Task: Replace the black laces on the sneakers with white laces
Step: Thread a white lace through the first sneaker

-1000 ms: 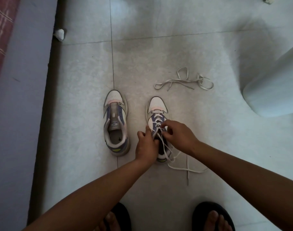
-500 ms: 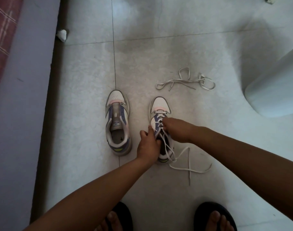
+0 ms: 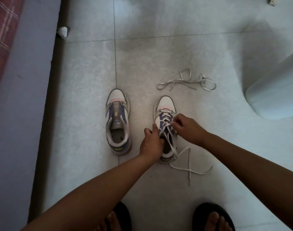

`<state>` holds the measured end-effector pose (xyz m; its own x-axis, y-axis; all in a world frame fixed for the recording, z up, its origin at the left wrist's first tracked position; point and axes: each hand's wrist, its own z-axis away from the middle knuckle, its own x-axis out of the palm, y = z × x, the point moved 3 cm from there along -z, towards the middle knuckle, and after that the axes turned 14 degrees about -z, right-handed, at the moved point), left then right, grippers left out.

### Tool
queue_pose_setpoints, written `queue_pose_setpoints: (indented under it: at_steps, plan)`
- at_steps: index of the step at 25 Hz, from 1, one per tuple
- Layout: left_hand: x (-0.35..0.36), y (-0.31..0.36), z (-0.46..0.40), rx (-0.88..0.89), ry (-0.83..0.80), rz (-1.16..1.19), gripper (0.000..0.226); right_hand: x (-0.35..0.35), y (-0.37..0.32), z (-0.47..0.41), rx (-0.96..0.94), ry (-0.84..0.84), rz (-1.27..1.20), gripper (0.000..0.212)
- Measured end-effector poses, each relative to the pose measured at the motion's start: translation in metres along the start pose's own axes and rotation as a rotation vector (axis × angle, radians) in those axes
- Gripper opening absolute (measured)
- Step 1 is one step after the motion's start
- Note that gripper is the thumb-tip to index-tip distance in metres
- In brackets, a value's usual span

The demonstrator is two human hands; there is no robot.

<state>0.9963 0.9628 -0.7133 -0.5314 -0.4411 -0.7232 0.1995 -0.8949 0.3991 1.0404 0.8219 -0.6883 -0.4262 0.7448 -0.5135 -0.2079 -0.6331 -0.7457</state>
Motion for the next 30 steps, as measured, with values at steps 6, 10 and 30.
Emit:
queue_pose_setpoints:
  at_steps: [6, 10, 30]
  plan:
    - [0.002, -0.001, -0.002, -0.003, 0.003, -0.013, 0.063, 0.003, 0.001, 0.004, -0.020, 0.035, 0.005, 0.014]
    - [0.003, -0.002, 0.000, 0.013, 0.000, -0.025, 0.063, 0.006, -0.022, 0.007, -0.280, 0.109, 0.555, 0.012]
    - [0.001, 0.007, 0.009, -0.113, 0.016, 0.184, 0.052, 0.040, -0.030, 0.054, -0.295, 0.161, 0.763, 0.017]
